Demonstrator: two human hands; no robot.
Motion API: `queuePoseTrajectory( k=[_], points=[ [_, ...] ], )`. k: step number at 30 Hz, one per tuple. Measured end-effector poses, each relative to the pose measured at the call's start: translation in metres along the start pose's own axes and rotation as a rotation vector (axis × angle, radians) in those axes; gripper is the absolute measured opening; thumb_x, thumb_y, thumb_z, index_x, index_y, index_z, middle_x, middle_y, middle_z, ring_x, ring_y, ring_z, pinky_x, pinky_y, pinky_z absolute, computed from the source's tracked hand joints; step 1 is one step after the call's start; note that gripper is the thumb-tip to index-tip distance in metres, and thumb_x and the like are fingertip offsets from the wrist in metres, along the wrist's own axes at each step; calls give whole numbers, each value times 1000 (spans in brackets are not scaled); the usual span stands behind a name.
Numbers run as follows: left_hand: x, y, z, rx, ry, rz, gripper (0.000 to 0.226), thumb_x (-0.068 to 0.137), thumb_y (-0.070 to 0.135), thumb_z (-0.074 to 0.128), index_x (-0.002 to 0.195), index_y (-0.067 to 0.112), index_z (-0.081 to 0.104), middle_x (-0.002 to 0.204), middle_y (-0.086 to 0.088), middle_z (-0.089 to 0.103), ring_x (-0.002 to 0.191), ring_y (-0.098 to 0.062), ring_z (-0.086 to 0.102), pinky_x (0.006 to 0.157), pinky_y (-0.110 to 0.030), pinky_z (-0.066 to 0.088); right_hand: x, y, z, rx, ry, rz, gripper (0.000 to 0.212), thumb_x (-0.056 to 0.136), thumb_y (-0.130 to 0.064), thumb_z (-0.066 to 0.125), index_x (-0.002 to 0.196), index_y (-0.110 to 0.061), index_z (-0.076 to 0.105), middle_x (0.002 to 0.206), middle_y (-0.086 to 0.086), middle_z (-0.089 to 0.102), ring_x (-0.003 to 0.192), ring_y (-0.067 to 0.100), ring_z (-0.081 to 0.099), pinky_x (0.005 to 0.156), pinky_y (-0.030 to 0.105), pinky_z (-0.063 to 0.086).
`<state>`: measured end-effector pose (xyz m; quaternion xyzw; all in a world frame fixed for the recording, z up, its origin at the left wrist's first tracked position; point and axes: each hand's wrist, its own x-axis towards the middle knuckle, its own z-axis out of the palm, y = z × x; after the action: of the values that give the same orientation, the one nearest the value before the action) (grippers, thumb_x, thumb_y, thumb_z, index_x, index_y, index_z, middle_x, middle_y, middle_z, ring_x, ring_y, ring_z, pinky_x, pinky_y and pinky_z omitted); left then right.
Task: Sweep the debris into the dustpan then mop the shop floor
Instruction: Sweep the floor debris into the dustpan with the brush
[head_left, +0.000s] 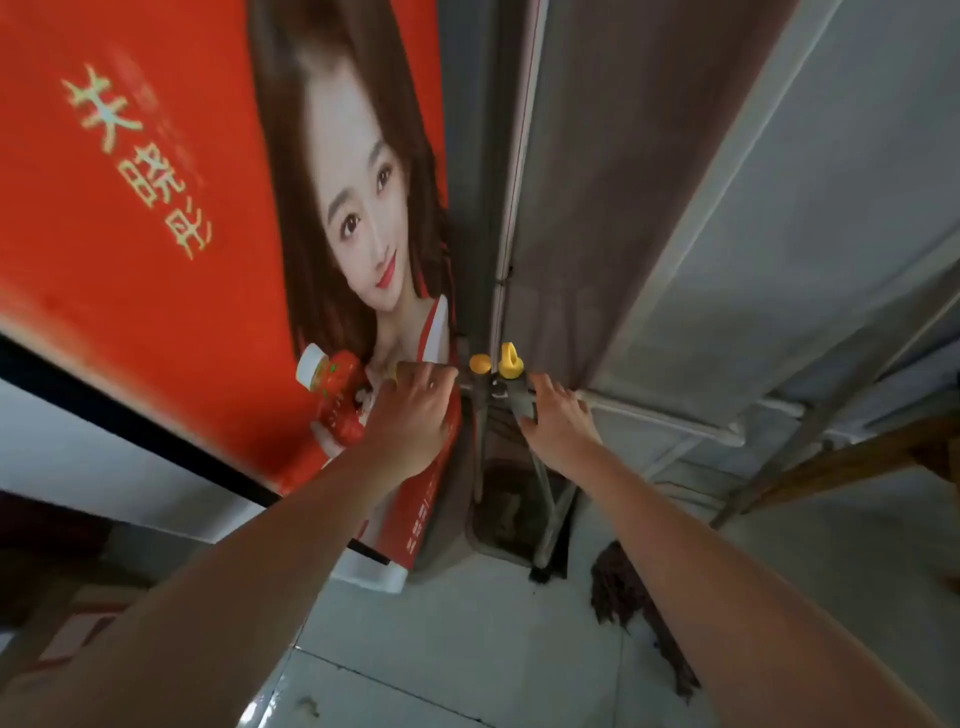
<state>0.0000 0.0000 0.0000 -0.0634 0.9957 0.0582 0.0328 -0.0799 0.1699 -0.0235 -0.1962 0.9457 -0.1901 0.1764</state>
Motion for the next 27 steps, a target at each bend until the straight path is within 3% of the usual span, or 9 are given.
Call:
queuePoseTrajectory(
  k=[7, 10, 15, 23, 27],
  points=[
    [23, -5, 25, 67, 164, 94, 41, 83, 15, 54, 124, 12, 51, 116, -8, 59, 106, -29, 56, 90, -42, 44, 23, 7, 15, 20, 7, 26, 42, 92, -24, 55, 130, -15, 39, 129, 8, 55, 122, 30, 49, 103, 41, 35],
    [25, 0, 29, 34, 202, 97, 35, 78, 9, 59, 113, 13, 56, 103, -5, 59, 97, -28, 58, 83, -41, 46, 31, 11, 21, 77, 41, 29, 38, 89, -26, 59, 122, -16, 44, 123, 6, 58, 118, 30, 52, 98, 40, 40],
    [11, 5, 39, 91, 238, 80, 33, 74, 9, 70, 106, 14, 61, 98, -5, 60, 92, -26, 61, 81, -41, 51, 16, 18, 34, 190, 97, -23, 40, 87, -28, 64, 123, -19, 49, 121, 1, 61, 116, 25, 54, 98, 40, 43],
    [-18, -11, 47, 172, 99, 112, 60, 61, 13, 83, 111, 17, 51, 88, -7, 62, 73, -30, 62, 66, -40, 50, -18, 21, 42, 176, 67, -38, 37, 88, -31, 60, 123, -24, 49, 120, -3, 61, 118, 23, 52, 99, 41, 38],
    [-42, -2, 36, -48, -36, 164, 34, 90, 32, 58, 116, 19, 40, 102, -7, 61, 83, -29, 65, 70, -38, 52, -38, 22, 36, 111, 14, -38, 41, 90, -29, 59, 129, -25, 46, 126, 0, 58, 123, 23, 49, 103, 42, 34]
  ],
)
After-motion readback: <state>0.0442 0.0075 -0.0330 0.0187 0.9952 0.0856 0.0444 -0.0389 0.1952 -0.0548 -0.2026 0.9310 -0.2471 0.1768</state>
